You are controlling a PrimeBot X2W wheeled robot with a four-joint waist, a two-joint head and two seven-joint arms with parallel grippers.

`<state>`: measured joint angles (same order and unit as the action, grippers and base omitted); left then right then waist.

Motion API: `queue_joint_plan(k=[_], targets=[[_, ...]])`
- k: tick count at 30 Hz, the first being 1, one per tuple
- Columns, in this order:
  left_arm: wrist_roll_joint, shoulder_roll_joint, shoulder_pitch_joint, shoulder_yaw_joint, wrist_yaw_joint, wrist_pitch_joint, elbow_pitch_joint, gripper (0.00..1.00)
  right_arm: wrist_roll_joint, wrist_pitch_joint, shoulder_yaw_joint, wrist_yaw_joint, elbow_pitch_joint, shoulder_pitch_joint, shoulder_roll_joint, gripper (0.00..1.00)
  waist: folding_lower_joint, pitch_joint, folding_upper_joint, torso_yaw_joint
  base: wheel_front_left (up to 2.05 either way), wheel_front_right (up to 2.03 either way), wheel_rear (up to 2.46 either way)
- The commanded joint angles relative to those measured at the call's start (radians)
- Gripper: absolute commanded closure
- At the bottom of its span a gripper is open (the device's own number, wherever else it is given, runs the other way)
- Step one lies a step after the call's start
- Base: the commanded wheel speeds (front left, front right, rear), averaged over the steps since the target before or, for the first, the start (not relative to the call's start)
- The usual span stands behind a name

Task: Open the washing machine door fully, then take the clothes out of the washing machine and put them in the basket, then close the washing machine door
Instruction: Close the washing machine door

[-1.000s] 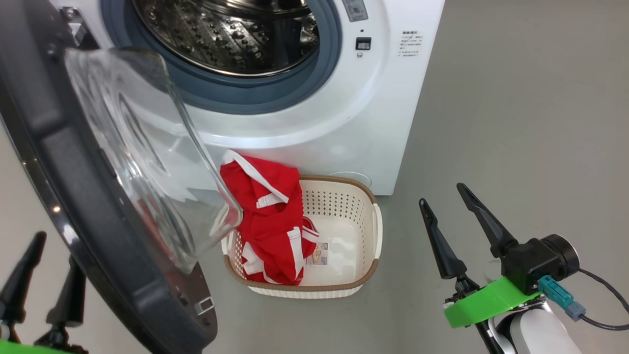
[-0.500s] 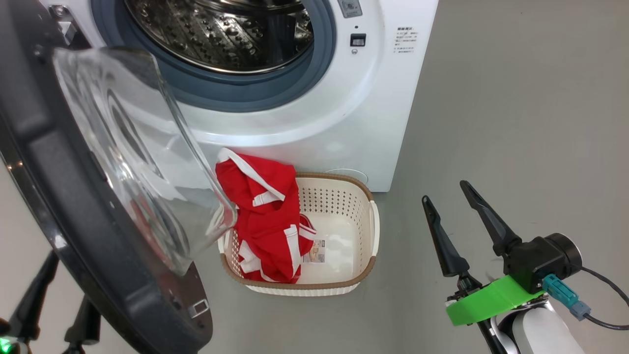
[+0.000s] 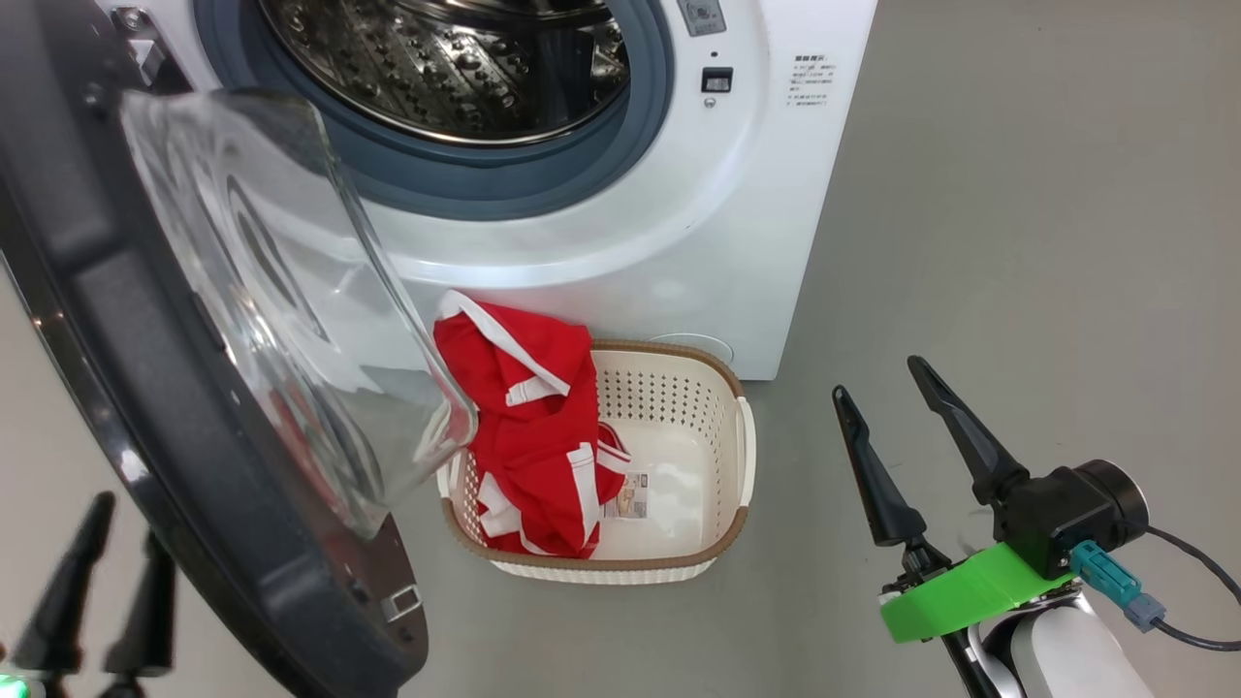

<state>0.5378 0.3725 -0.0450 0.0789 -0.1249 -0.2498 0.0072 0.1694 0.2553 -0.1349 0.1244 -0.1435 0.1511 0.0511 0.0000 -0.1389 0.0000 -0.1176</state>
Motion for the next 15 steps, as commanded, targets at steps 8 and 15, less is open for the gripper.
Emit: queue_joint_plan(k=[8, 15], targets=[[0.157, 0.034, 0.061, 0.063, -0.006, -0.012, -0.004, 1.0, 0.004, 0.006, -0.022, 0.006, 0.021, 0.01, -0.001, 0.0, 0.0, 0.002, 0.0, -0.004, 0.0, 0.0, 0.0], [0.398, -0.001, 0.129, 0.132, -0.006, 0.068, 0.006, 1.0, 0.002, 0.006, -0.024, 0.006, 0.021, 0.008, -0.001, 0.0, 0.0, 0.0, 0.0, -0.009, 0.0, 0.0, 0.0]])
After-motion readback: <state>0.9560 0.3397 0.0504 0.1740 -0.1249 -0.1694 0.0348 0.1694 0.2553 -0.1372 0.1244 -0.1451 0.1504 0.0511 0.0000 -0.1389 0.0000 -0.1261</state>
